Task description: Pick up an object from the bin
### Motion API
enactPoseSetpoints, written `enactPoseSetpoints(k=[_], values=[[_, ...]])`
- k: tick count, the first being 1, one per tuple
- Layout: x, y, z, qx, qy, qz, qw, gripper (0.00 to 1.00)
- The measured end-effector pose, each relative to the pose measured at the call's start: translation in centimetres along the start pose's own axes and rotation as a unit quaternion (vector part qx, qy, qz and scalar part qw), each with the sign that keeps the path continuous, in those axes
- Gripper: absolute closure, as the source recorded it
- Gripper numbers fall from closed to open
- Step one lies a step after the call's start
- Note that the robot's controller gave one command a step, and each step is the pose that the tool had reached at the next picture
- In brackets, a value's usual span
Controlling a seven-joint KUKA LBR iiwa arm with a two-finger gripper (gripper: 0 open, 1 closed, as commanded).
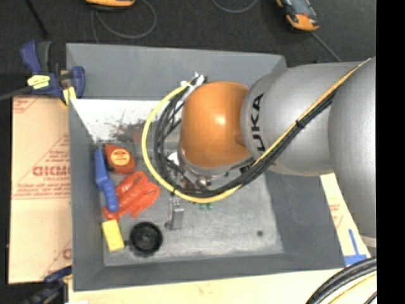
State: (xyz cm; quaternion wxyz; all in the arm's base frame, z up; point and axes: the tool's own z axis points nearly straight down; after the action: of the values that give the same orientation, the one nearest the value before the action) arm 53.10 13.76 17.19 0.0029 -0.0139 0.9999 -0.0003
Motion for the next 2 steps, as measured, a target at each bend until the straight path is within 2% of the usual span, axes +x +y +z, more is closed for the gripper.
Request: enactPoseSetpoints(k=[1, 2], values=[[0.4, -3.0, 0.6, -0.001, 0.0021, 0.018, 0.9998, 0.0], [1.4, -3.2, 2.0, 0.001, 0.0018, 0.0, 1.0, 0.0]])
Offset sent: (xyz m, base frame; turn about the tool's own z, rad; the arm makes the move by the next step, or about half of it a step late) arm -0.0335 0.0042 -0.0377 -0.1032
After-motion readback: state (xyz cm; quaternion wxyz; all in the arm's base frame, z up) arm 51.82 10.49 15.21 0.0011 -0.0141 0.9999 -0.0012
